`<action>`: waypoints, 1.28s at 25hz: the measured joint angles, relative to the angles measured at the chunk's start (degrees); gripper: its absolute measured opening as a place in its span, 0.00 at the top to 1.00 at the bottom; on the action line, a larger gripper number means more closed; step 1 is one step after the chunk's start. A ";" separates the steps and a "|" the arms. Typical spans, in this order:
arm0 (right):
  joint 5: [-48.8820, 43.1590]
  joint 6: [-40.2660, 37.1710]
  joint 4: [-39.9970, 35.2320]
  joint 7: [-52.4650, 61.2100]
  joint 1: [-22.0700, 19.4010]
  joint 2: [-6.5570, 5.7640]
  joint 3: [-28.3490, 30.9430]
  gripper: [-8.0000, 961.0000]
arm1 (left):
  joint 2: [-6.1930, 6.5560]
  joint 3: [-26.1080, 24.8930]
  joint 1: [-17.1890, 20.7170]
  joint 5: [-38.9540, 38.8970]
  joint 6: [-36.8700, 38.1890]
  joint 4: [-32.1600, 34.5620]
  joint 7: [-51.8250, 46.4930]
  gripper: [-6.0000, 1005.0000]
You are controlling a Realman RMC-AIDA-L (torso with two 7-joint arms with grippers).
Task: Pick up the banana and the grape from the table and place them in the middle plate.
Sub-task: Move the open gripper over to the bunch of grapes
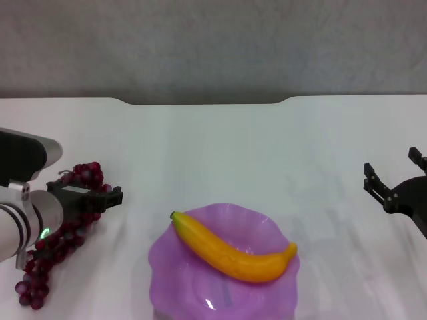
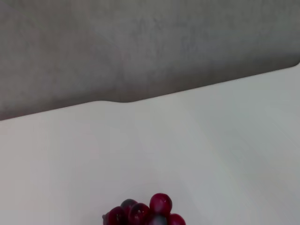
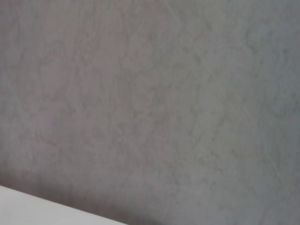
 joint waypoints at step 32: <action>-0.05 0.25 -0.26 0.04 0.58 0.03 -0.57 0.07 | -0.25 -2.88 -6.90 -0.44 7.50 -16.44 -1.94 0.27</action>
